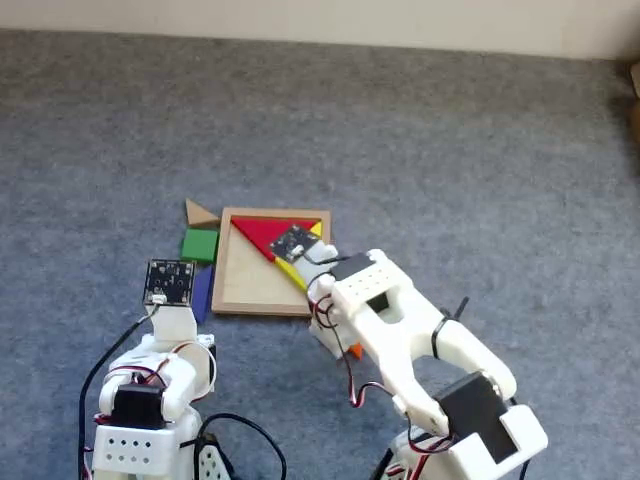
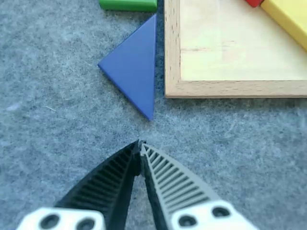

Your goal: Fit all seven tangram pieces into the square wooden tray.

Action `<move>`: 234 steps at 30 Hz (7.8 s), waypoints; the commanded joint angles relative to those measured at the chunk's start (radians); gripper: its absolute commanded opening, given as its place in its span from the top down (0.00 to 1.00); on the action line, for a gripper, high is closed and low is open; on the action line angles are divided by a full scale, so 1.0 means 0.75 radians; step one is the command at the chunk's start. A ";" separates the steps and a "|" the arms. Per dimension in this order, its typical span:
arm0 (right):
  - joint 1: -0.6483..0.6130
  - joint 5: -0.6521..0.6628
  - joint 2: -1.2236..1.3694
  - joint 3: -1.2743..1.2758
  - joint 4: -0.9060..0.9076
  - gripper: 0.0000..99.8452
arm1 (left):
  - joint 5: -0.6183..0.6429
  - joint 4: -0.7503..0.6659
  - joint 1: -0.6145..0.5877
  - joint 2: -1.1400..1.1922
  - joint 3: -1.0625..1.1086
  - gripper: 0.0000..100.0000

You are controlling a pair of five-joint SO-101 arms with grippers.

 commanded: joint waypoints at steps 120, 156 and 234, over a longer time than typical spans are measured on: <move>-0.316 -0.086 0.173 0.015 -1.036 0.96 | 0.000 0.004 -0.019 -0.026 0.028 1.00; -0.079 0.106 -0.492 0.247 -0.641 0.96 | 0.000 0.004 -0.019 -0.026 0.028 1.00; 0.218 -0.025 0.013 -0.173 -0.306 0.79 | 0.000 0.004 -0.019 -0.026 0.028 1.00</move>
